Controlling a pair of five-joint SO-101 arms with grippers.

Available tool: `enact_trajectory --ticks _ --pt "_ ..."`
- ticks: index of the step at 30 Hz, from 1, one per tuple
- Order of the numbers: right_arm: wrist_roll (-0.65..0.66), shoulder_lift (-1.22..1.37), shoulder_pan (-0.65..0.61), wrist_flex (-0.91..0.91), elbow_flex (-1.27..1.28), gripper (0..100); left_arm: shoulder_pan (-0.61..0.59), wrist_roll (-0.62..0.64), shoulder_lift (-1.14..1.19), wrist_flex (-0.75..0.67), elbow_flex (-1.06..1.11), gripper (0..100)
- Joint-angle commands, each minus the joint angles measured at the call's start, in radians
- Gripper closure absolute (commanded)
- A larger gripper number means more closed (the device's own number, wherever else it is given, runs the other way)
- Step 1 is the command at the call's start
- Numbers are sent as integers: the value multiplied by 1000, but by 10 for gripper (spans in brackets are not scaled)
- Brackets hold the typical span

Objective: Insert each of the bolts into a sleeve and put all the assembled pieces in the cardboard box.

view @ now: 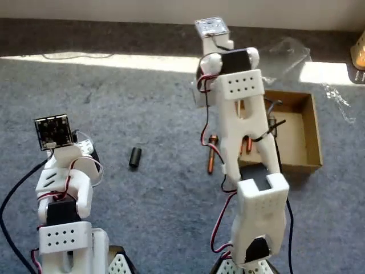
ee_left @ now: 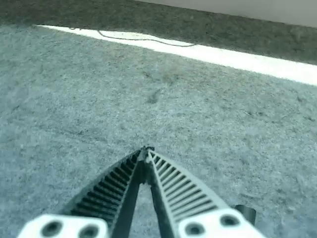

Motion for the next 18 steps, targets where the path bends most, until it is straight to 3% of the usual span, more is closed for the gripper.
enact_trajectory --ticks 1,10,18 --pt "-32 -48 -82 19 -10 981 -36 -3 -4 -21 12 986" --pt "-38 -325 -177 21 19 981 -35 -3 -4 -21 27 983" --pt "-40 -568 -254 18 295 981 -35 -3 -4 -21 28 983"
